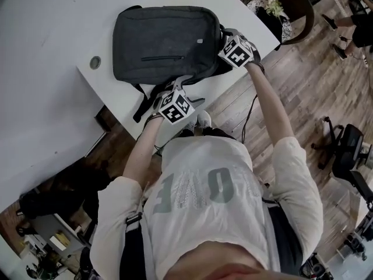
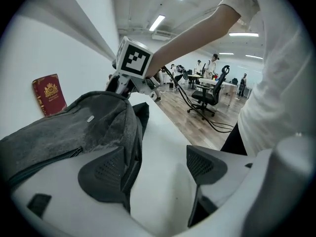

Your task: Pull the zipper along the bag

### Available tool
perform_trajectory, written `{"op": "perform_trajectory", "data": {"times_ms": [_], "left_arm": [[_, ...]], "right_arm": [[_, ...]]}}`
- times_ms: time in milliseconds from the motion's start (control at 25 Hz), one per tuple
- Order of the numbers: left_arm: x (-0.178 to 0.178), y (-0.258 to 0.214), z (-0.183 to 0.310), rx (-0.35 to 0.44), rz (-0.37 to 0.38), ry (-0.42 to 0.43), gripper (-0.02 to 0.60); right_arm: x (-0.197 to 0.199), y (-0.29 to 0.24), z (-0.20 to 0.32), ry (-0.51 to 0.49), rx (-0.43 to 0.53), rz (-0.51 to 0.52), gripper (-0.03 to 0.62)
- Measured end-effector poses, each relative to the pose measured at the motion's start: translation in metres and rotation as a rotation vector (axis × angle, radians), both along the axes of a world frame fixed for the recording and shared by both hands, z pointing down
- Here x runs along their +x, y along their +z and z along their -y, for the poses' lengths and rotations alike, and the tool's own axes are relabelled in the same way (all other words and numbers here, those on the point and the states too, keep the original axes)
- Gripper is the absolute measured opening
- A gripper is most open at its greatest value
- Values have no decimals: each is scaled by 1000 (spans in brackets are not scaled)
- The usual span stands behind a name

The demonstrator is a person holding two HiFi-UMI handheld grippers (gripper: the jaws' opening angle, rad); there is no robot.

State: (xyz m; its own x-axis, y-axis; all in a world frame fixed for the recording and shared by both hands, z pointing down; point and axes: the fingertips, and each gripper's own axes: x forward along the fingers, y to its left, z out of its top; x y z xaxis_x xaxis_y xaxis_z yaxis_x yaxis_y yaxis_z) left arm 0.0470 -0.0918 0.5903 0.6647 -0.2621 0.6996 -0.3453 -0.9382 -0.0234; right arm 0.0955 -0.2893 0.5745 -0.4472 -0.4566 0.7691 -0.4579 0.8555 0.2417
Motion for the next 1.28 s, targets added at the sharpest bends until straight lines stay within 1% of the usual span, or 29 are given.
{"op": "perform_trajectory", "data": {"times_ms": [80,200,280,360,400,440,520,600,680,760,840,920,1000,1080,1200,1280], "left_arm": [[7,-2,8,-18,-26,-12,383],[3,-15,12,-34,-72,-57,382],[-13,-31,15,-1,-77,-95,383],[-41,-51,23,68,-68,-152,382],[-60,-60,29,104,-51,-183,383],[-81,-68,36,141,-18,-212,382],[-127,-76,52,211,90,-250,382],[-165,-78,67,259,206,-256,382],[-191,-75,79,274,287,-252,382],[-204,-65,85,249,311,-257,382],[-208,-54,86,215,301,-268,382],[-209,-50,86,202,278,-274,382],[-210,-50,86,199,270,-273,382],[-209,-49,87,202,269,-269,382],[-209,-48,88,207,263,-265,382],[-210,-48,87,209,258,-264,382]], "right_arm": [[5,-5,10,73,41,21,356],[20,-10,7,202,31,119,356],[32,-21,-1,260,42,182,356],[41,-34,-20,281,61,232,356],[43,-40,-34,289,63,266,356],[43,-44,-48,302,58,307,356],[35,-50,-77,339,33,390,356],[18,-50,-101,365,1,447,356],[-7,-47,-116,372,-34,480,356],[-31,-42,-125,370,-58,481,356],[-48,-42,-131,379,-51,447,356],[-63,-46,-144,402,-69,454,356],[-84,-47,-168,416,-167,526,356],[-111,-39,-191,418,-307,604,356],[-147,-25,-208,438,-493,697,356],[-166,-24,-214,460,-589,753,356]]}}
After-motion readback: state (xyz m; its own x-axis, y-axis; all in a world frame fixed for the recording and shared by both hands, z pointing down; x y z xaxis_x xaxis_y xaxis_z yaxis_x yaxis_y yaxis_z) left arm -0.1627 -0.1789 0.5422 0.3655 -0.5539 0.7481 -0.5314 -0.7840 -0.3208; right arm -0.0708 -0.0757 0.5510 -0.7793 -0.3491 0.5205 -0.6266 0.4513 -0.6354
